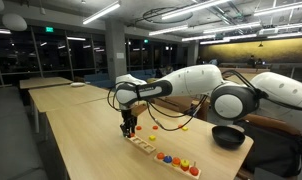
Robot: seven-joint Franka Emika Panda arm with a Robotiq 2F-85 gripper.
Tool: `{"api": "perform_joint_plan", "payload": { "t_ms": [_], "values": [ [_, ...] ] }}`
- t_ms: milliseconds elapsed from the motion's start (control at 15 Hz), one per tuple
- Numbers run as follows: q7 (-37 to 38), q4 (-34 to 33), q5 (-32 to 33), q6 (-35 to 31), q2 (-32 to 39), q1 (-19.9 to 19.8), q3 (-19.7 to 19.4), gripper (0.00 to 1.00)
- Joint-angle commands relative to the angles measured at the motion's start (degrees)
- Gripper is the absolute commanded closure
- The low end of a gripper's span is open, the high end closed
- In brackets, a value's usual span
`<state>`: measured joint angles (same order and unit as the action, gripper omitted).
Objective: Put one ring on the wooden platform
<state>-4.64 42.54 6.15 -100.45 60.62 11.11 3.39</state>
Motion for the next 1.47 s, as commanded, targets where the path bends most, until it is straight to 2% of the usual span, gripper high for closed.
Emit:
{"api": "perform_joint_plan", "payload": {
  "t_ms": [0,133,933,1400],
  "values": [
    [0.7,5.2,-1.7,1.4,-6.3,-2.0,0.7,0.76],
    [1.3,8.8,-2.7,1.4,-9.6,-2.9,0.9,0.76],
    [3.7,39.9,-8.6,-2.8,-32.5,-5.9,0.8,0.76],
    [4.3,59.2,-10.6,-13.4,-44.0,-6.6,0.9,0.76]
  ]
}}
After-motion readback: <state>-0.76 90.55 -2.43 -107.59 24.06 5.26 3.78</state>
